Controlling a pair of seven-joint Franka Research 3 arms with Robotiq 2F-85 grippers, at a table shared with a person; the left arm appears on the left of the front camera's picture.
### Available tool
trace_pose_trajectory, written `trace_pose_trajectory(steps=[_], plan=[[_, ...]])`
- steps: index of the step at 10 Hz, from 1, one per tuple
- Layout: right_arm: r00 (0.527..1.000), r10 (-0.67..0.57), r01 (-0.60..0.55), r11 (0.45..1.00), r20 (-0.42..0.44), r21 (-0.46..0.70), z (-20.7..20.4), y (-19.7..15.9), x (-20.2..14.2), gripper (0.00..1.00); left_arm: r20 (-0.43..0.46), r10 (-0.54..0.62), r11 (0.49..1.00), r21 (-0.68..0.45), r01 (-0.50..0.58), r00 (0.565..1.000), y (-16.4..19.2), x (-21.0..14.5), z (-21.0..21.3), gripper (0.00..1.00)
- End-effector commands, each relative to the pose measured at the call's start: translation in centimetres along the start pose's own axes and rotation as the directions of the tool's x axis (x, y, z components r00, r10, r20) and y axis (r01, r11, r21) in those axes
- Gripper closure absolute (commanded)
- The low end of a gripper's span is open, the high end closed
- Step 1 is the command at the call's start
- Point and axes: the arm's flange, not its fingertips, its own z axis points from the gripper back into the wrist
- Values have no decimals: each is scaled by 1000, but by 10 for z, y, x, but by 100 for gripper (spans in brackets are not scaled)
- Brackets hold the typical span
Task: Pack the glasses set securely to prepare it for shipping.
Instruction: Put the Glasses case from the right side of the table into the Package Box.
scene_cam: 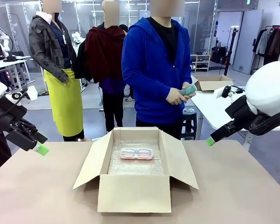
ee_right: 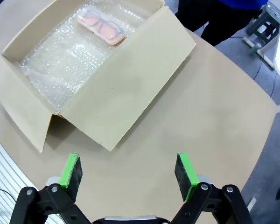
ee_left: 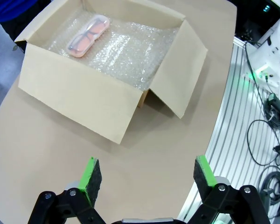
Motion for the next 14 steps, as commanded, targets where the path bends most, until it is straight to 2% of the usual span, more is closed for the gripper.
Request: trace_pose_trajectory(steps=[1, 14], plan=[[1000, 1, -1, 1000, 1, 0, 0, 0, 0, 0, 13, -19, 1000, -22, 20, 1000, 1, -1, 3, 0], [1000, 1, -1, 1000, 1, 0, 0, 0, 0, 0, 13, -19, 1000, -22, 20, 1000, 1, -1, 3, 0]])
